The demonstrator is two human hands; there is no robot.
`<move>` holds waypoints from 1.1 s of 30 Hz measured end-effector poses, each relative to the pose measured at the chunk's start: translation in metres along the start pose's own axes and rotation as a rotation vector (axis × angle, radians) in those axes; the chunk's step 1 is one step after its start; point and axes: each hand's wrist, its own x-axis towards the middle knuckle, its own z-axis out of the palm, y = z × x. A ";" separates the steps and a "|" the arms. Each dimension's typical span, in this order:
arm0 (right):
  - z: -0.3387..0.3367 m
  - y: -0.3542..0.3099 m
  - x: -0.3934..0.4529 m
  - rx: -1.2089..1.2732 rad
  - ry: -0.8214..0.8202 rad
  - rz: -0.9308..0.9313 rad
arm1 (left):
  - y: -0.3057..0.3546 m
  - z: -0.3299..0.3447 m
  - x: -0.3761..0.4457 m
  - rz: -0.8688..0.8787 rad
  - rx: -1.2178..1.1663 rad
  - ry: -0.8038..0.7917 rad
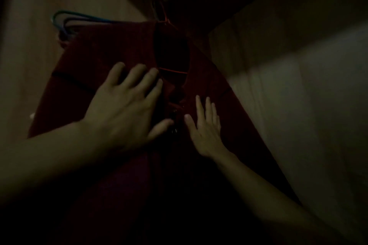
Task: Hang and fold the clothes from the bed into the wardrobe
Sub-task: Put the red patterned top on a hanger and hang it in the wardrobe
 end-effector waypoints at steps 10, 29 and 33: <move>-0.009 -0.031 -0.102 -0.057 -0.333 0.169 | 0.016 0.029 -0.034 0.056 -0.029 -0.131; -0.163 -0.195 -0.204 -0.288 -0.181 0.254 | 0.013 -0.037 -0.124 0.124 -0.820 -0.020; -0.172 -0.240 -0.254 -0.398 -0.139 0.295 | 0.030 -0.041 -0.170 0.146 -0.995 -0.017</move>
